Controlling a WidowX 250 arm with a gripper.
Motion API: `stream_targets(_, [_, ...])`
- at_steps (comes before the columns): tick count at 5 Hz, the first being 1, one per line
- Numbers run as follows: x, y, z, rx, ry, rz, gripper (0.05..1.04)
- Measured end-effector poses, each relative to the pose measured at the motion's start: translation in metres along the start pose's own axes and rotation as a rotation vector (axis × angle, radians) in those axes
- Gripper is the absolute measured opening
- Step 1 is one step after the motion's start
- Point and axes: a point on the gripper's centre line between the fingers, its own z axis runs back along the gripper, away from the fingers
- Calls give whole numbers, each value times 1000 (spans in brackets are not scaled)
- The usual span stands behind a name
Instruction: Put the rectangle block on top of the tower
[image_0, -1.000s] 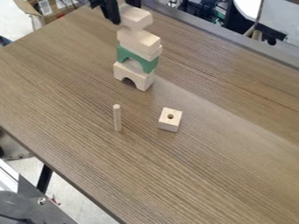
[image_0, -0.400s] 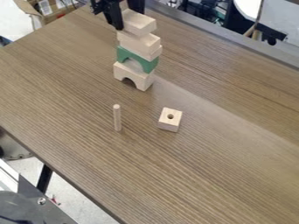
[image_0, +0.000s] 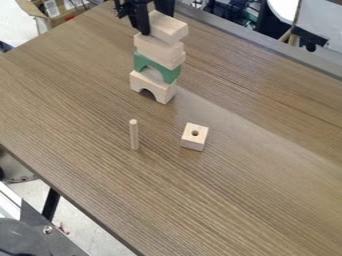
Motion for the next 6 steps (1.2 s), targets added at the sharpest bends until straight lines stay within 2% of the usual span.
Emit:
stream_targets(1, [1,0,-4,13,-14,7,623])
stream_targets(2, [2,0,-4,17,-24,-16,919])
stream_targets(3, [1,0,-4,17,-21,-38,1007])
stream_targets(6, [2,-6,5,-4,15,-83,1000])
